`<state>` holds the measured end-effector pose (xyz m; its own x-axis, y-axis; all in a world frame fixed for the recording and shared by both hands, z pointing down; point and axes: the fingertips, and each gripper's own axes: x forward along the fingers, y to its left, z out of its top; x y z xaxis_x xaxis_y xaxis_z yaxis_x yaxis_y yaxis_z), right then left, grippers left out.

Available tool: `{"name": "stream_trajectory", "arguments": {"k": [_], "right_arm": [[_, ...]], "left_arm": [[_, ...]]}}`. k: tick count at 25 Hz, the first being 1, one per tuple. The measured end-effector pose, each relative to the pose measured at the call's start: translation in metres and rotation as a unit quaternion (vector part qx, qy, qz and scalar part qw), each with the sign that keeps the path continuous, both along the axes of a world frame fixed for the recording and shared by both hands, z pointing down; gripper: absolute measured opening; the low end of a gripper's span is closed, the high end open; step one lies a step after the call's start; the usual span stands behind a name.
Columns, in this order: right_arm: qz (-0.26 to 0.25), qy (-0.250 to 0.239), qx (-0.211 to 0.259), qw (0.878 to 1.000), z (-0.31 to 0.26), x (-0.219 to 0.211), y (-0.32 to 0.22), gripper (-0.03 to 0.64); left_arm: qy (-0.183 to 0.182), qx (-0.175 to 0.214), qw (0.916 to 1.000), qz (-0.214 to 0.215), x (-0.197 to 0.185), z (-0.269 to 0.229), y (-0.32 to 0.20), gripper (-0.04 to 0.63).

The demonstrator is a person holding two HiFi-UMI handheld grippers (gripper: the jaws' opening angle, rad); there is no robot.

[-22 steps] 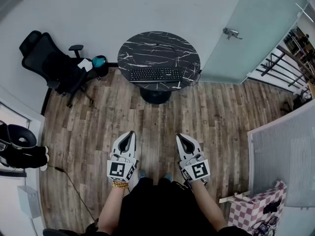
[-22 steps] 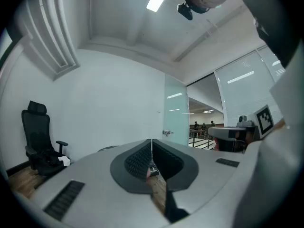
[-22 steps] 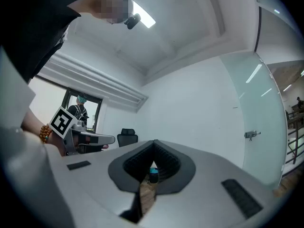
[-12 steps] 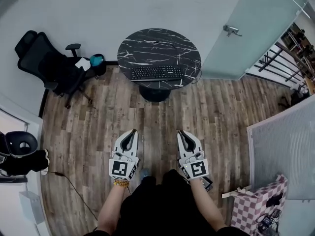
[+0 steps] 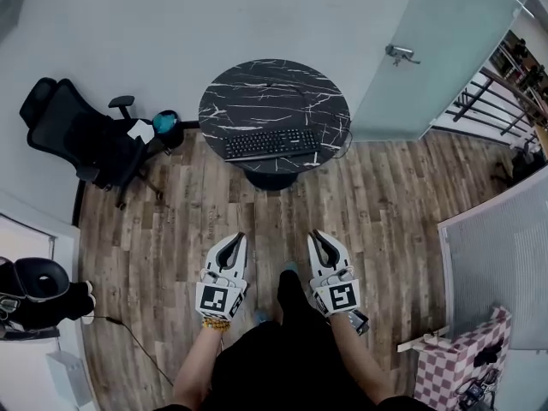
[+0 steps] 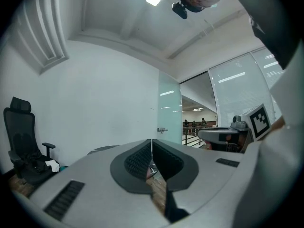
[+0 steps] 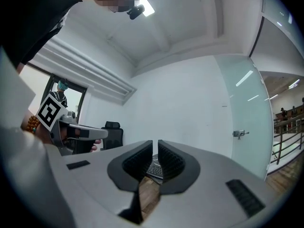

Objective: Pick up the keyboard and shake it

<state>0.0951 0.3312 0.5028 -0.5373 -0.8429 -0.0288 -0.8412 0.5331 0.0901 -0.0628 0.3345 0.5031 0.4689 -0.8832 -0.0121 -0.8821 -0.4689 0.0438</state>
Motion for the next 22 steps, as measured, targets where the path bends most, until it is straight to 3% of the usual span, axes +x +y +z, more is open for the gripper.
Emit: {"name": "stream_trajectory", "arguments": {"k": [7, 14, 22], "right_arm": [[0.02, 0.006, -0.021, 1.0, 0.013, 0.048, -0.098, 0.034], [0.001, 0.004, -0.047, 0.999, 0.022, 0.087, -0.187, 0.034], [-0.023, 0.011, -0.078, 0.997, 0.048, 0.097, -0.26, 0.034]], "left_arm": [[-0.017, -0.012, 0.9998, -0.008, 0.014, 0.001, -0.07, 0.017], [-0.03, -0.055, 0.9975, -0.033, 0.029, 0.009, -0.138, 0.017], [-0.02, -0.094, 0.9938, -0.056, 0.026, 0.033, -0.198, 0.017]]}}
